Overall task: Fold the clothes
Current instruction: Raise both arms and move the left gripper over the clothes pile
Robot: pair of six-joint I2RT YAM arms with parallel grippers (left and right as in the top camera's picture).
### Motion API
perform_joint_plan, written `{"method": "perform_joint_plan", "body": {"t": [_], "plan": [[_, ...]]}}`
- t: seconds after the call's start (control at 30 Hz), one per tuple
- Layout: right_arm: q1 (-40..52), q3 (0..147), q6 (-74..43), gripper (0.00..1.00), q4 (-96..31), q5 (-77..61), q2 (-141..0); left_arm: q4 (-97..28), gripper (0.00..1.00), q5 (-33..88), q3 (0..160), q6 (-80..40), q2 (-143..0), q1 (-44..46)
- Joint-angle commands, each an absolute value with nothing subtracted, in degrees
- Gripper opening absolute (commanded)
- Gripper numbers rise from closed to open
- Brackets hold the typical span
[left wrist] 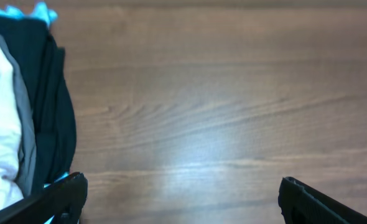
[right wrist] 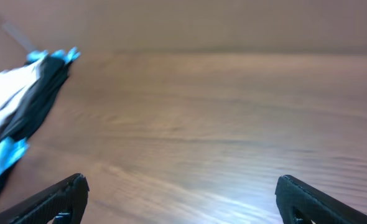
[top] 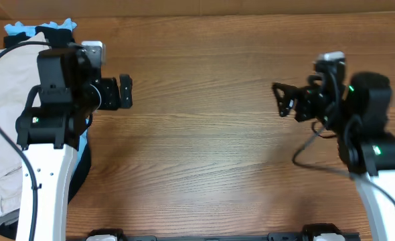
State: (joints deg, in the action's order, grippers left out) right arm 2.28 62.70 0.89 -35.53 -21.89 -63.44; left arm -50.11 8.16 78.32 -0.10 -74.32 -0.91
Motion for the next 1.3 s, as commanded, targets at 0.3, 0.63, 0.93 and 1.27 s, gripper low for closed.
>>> {"method": "perform_joint_plan", "body": {"t": [0.3, 0.63, 0.93, 1.27], "plan": [[2.5, 64.2, 1.1, 1.00, -33.3, -45.4, -75.4, -64.9, 1.00, -2.0, 79.7, 3.0, -75.7, -6.9], [2.5, 64.2, 1.1, 1.00, -33.0, -43.6, -75.6, -70.4, 0.97, -1.9, 79.4, -6.9, -75.8, -25.3], [2.5, 64.2, 1.1, 1.00, -35.2, -42.6, -75.6, -70.1, 0.86, -5.7, 76.9, -9.3, -78.7, -26.3], [2.5, 64.2, 1.1, 1.00, -36.6, -42.5, -75.6, -70.4, 0.84, -14.1, 76.5, -10.9, -90.3, -26.5]]}}
